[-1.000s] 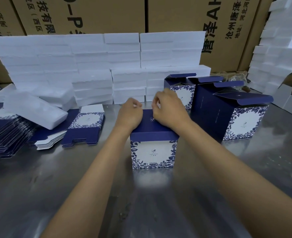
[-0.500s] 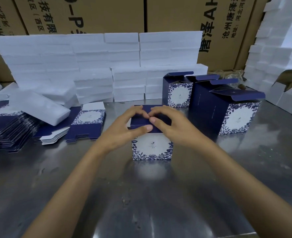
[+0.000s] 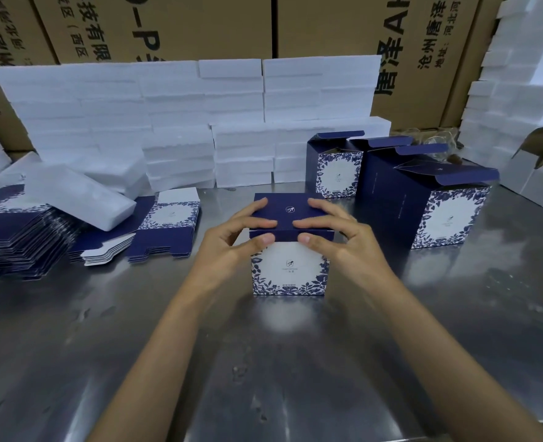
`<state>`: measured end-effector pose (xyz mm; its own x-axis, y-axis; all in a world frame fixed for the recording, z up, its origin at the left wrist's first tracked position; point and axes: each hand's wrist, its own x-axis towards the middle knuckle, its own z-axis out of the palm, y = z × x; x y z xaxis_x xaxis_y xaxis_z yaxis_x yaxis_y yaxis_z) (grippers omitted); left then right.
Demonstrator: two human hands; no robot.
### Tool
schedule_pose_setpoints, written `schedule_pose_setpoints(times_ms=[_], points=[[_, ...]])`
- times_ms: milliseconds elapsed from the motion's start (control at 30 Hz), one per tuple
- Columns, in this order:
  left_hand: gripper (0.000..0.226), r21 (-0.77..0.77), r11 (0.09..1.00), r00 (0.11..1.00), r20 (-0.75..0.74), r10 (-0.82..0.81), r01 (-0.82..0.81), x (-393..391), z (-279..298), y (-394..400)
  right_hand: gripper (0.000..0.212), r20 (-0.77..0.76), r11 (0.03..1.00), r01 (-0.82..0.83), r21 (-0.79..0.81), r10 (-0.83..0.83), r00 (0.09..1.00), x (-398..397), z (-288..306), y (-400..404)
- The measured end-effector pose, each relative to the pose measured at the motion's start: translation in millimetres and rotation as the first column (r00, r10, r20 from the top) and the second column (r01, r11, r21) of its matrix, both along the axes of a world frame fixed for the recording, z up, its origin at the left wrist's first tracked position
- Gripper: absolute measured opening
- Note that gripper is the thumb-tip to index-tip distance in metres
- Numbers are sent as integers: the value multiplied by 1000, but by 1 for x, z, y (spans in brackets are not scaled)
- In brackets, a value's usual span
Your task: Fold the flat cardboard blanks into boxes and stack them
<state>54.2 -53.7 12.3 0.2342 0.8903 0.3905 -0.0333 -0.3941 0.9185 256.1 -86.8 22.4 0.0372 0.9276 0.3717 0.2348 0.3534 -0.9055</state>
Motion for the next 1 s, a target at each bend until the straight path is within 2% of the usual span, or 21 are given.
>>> schedule_pose_setpoints(times_ms=[100, 233, 367, 400, 433, 467, 500, 533, 567, 633, 733, 800, 1000], points=[[21, -29, 999, 1000, 28, 14, -13, -2, 1, 1, 20, -110, 1000, 9, -10, -10, 994, -2, -3, -2], [27, -58, 998, 999, -24, -25, 23, -6, 5, 1, 20, -112, 999, -34, -17, 32, 993, 3, -3, 2], [27, -31, 999, 999, -44, -14, 13, -5, 5, 5, 24, -88, 997, -77, -3, 77, 993, 12, -5, 4], [24, -9, 1000, 999, -50, 22, -22, 1, 5, 7, 26, -63, 999, -37, 23, 39, 997, 11, -5, 4], [23, 26, 996, 995, -65, 81, -80, 9, 3, 9, 29, 36, 993, 69, 94, -72, 997, 11, -6, 7], [25, 69, 987, 985, -84, 150, -144, 18, 2, 11, 31, 211, 954, 205, 221, -252, 944, 10, -7, 9], [27, 108, 974, 973, -97, 210, -199, 29, -1, 13, 32, 390, 874, 299, 382, -446, 806, 8, -7, 11], [27, 137, 962, 963, -102, 251, -236, 40, -3, 15, 33, 492, 788, 330, 519, -592, 639, 7, -8, 12], [27, 164, 951, 953, -109, 281, -262, 51, -5, 17, 35, 542, 743, 334, 580, -658, 523, 5, -9, 14], [25, 214, 929, 930, -150, 337, -302, 71, -6, 25, 45, 624, 752, 361, 552, -659, 419, 2, -15, 16], [24, 197, 932, 927, -167, 337, -303, 95, -1, 42, 72, 748, 800, 424, 425, -574, 334, 8, -26, 25], [25, 172, 944, 936, -168, 310, -282, 110, 2, 58, 82, 780, 819, 443, 364, -528, 335, 19, -29, 36], [27, 141, 953, 929, -221, 296, -270, 146, 4, 112, 89, 832, 836, 474, 276, -455, 318, 51, -28, 85]])
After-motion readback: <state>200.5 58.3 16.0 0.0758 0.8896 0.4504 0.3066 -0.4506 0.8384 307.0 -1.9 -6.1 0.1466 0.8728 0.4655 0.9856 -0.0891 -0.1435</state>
